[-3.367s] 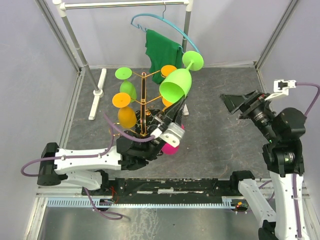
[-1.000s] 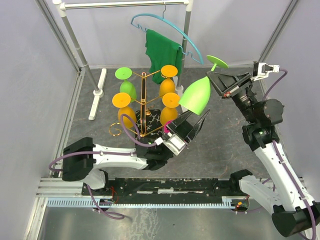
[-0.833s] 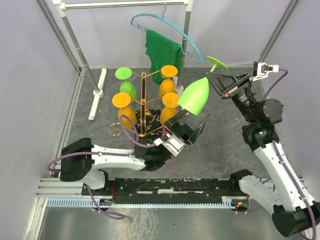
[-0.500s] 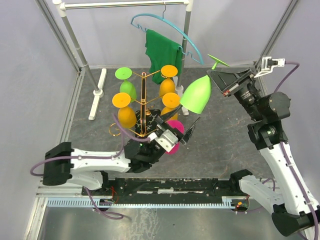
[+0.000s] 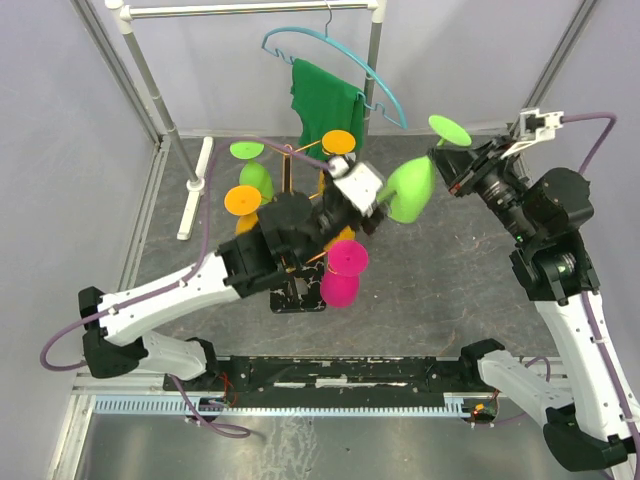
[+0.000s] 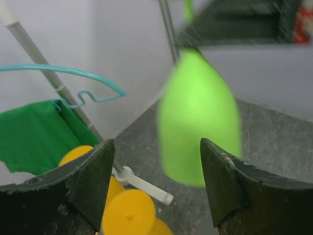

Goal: Place the wine glass upside down on the wine glass rack
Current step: Turn the wine glass upside down at the wine rack.

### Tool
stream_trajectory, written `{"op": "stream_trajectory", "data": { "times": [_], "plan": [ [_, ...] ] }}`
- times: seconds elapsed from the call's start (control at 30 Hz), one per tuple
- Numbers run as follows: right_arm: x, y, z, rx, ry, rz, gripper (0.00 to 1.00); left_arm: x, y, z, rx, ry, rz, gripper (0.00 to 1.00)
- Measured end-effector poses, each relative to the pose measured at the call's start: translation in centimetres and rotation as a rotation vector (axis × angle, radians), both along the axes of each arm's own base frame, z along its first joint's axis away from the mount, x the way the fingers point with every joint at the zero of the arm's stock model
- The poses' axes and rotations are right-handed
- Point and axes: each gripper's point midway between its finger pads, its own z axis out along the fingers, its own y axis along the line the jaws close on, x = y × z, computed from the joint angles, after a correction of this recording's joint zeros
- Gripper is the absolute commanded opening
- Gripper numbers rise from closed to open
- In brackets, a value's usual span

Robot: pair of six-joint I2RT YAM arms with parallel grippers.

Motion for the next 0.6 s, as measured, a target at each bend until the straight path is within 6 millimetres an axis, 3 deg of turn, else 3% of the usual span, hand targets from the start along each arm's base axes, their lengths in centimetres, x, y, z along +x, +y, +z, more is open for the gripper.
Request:
{"op": "stream_trajectory", "data": {
  "times": [0.07,0.2,0.4,0.6],
  "plan": [
    [-0.4,-0.1,-1.8,-0.076,0.035,-0.003,0.01,2.1,0.8,1.7,-0.021,0.012,0.025,0.79],
    [-0.2,-1.1,-4.6,-0.194,0.089,-0.045,0.01,4.2,2.7,3.8,-0.06,0.022,0.049,0.8],
    [-1.3,-2.0,-5.6,-0.295,0.081,-0.065,0.01,5.0,2.5,2.7,-0.03,0.067,0.021,0.82],
    [-3.4,-1.1,-5.8,-0.319,0.03,0.024,0.01,10.7,4.1,2.4,0.005,0.132,0.099,0.86]
  ]
}}
